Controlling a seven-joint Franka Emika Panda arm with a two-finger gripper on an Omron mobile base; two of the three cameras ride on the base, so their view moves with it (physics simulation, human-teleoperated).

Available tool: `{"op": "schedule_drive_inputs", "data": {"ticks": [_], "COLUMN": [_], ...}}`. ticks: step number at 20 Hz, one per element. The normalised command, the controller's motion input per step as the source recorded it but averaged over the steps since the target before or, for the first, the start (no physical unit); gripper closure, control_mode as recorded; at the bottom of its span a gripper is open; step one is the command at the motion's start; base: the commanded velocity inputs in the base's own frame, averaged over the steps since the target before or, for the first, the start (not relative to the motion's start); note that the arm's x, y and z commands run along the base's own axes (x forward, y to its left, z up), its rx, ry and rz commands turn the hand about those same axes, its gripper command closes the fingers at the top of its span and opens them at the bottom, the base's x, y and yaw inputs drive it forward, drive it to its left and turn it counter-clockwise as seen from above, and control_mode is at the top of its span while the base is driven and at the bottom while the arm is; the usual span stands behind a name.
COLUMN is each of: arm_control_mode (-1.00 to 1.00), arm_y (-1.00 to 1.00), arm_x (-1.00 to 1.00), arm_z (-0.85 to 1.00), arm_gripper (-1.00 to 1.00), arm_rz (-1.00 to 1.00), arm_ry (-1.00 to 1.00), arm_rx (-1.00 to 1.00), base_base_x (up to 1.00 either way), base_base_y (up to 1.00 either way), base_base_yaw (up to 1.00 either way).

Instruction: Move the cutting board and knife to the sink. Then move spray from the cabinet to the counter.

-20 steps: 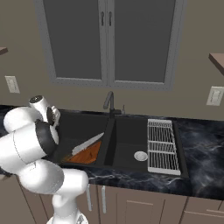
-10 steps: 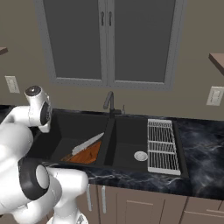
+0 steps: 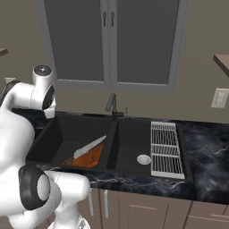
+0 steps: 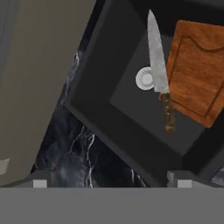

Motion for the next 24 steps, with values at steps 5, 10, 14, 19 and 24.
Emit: {"op": "schedule_drive_inputs", "data": {"ticks": [5, 10, 14, 19, 24], "arm_control_mode": [-1.0, -1.0, -1.0, -1.0, -1.0], "arm_y": [-0.17, -0.4, -0.49, -0.42, -0.38], "arm_x": [-0.26, -0.39, -0.55, -0.74, -0.74], "arm_z": [1.0, 0.79, 0.38, 0.01, 0.0], "arm_gripper": [-1.0, -1.0, -1.0, -1.0, -1.0], "arm_rz": [0.4, 0.43, 0.42, 0.33, 0.21], "arm_ry": [-0.1, -0.06, -0.05, -0.12, -0.17], "arm_rx": [-0.23, -0.29, -0.23, -0.15, -0.16], "base_base_x": [0.0, 0.0, 0.0, 0.0, 0.0], "base_base_y": [0.0, 0.0, 0.0, 0.0, 0.0], "base_base_yaw": [0.0, 0.0, 0.0, 0.0, 0.0]}}
